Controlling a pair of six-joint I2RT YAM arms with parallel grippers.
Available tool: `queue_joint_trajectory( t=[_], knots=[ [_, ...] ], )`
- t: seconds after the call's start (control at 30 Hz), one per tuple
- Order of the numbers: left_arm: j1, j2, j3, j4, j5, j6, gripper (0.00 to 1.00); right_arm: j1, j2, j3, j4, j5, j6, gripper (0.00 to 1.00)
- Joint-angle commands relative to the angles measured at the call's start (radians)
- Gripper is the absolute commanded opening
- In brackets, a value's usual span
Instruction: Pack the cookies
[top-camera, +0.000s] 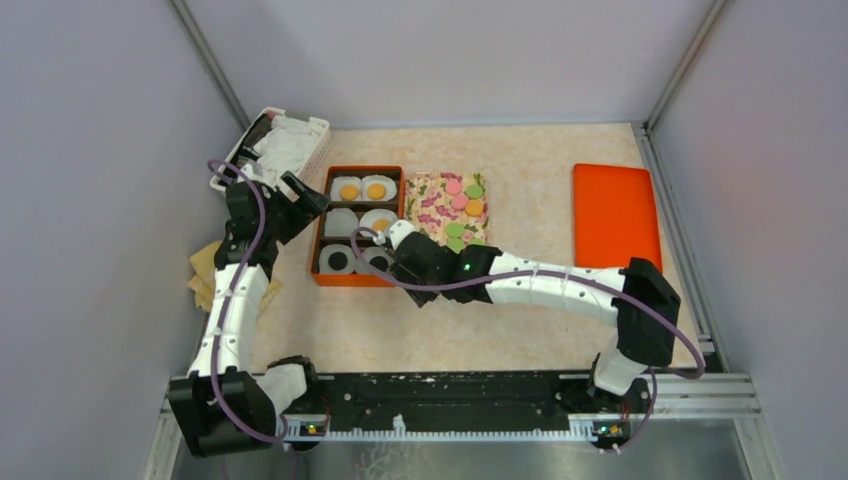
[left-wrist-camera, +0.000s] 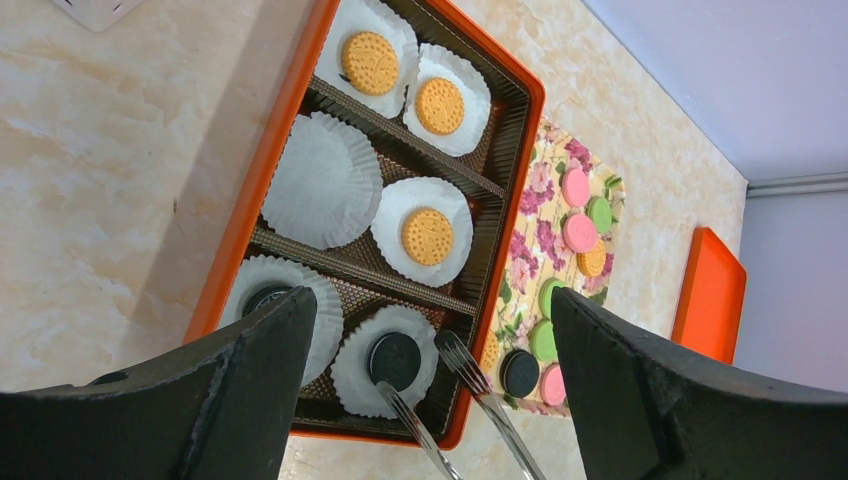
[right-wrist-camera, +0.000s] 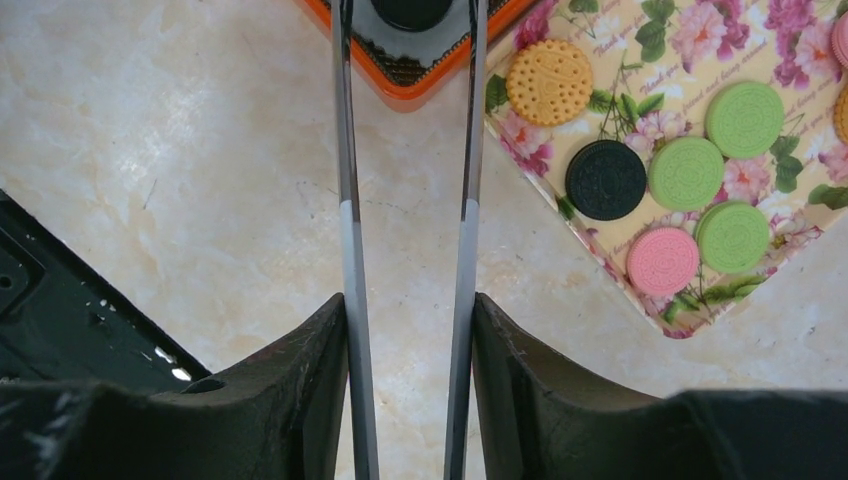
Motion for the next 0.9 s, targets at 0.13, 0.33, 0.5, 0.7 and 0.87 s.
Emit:
queue_joint_trajectory(
  t=[0.13, 0.33, 0.5, 0.7, 0.87],
  knots=[
    [0.003, 0.003, -0.002, 0.033, 0.028, 0.012, 0.93, 0.002, -0.006, 0.0, 0.046, 0.029, 0.014, 0.48],
    [0.004, -0.025, 0.051, -0.006, 0.017, 0.015, 0.93, 0.003, -0.096, -0.013, 0.089, 0.079, 0.02, 0.45],
    [0.004, -0.072, 0.118, -0.062, 0.013, 0.004, 0.93, 0.002, -0.193, 0.001, 0.083, 0.156, 0.014, 0.41],
    [0.003, -0.137, 0.17, -0.123, 0.004, -0.001, 0.93, -0.001, -0.275, -0.025, 0.039, 0.304, 0.008, 0.41],
    [0.003, -0.076, 0.219, -0.123, 0.052, 0.029, 0.93, -0.046, -0.27, -0.02, 0.01, 0.331, 0.03, 0.4]
  ],
)
